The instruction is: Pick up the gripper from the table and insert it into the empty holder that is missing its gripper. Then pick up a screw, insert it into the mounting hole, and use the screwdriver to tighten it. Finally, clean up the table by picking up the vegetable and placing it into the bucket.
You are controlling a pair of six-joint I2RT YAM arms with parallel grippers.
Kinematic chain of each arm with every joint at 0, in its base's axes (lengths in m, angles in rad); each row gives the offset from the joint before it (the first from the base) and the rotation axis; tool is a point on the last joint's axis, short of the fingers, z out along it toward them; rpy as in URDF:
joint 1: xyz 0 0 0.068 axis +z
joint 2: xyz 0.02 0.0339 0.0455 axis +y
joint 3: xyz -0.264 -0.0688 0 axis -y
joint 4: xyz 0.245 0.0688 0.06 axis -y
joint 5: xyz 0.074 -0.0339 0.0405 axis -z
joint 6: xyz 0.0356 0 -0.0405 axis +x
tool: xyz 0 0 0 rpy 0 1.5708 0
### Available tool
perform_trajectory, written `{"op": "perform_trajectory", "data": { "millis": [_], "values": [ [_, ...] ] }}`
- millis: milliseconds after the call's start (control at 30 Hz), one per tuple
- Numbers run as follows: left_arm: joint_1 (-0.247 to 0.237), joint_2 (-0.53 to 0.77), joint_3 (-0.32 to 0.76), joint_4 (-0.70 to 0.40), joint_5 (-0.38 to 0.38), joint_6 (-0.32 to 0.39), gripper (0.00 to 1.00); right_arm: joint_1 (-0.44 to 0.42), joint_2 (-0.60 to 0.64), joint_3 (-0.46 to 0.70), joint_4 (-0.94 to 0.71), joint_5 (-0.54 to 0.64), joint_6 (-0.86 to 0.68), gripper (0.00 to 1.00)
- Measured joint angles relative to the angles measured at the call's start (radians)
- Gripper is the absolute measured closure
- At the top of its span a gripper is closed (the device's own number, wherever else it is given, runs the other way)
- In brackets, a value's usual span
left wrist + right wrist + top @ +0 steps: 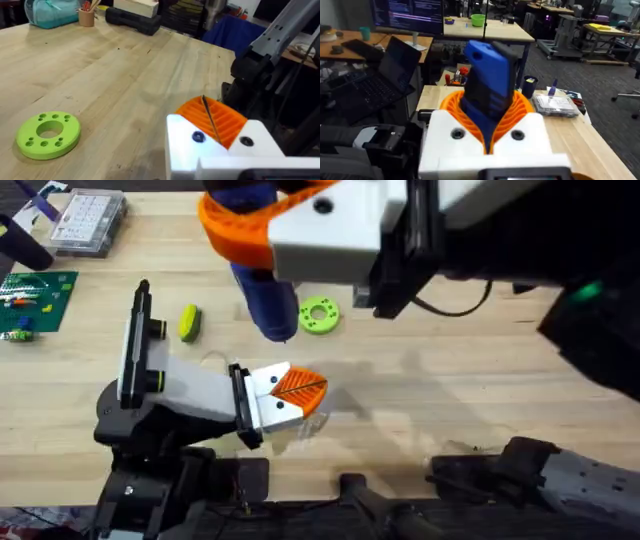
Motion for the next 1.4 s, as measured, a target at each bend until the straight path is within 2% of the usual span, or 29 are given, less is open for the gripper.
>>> {"op": "perform_trajectory", "data": {
  "millis": [300, 567, 1400],
  "values": [
    [0.000, 0.000, 0.000, 0.000, 0.001, 0.000, 0.986, 0.000, 0.004, -0.053, 0.082, -0.031, 0.031, 0.975],
    [0.000, 0.000, 0.000, -0.001, 0.002, 0.000, 0.986, 0.000, 0.075, -0.056, 0.119, -0.036, 0.038, 0.975],
    [0.000, 0.000, 0.000, -0.001, 0.003, 0.000, 0.986, 0.013, 0.126, -0.075, 0.146, -0.062, 0.110, 0.975]
  ]
}}
